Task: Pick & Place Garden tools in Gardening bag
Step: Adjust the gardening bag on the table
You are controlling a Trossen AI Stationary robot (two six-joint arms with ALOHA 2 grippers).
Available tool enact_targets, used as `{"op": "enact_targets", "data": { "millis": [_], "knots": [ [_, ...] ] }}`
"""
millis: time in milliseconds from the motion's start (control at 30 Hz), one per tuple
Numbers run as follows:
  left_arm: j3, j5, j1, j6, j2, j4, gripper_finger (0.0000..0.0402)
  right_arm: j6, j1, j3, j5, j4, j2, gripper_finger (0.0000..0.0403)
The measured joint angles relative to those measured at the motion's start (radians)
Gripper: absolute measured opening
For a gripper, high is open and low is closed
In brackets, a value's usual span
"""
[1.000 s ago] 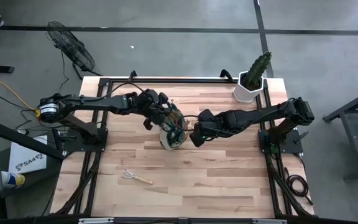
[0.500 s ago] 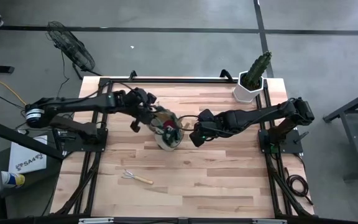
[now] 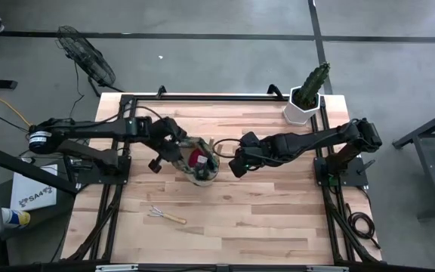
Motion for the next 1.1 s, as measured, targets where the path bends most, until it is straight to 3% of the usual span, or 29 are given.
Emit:
{"op": "enact_targets", "data": {
  "millis": [600, 833, 1100],
  "knots": [
    [0.0, -0.03, -0.25, -0.23, 0.003, 0.199, 0.0, 0.061, 0.002, 0.0, 0.019, -0.002, 0.0, 0.0126],
    [0.0, -0.038, -0.271, -0.292, 0.053, 0.31, 0.0, 0.167, 0.069, 0.0, 0.029, -0.097, 0.0, 0.0126],
    [0.0, -0.05, -0.269, -0.356, 0.147, 0.505, 0.0, 0.412, 0.205, 0.0, 0.093, -0.22, 0.0, 0.0126]
  ]
}}
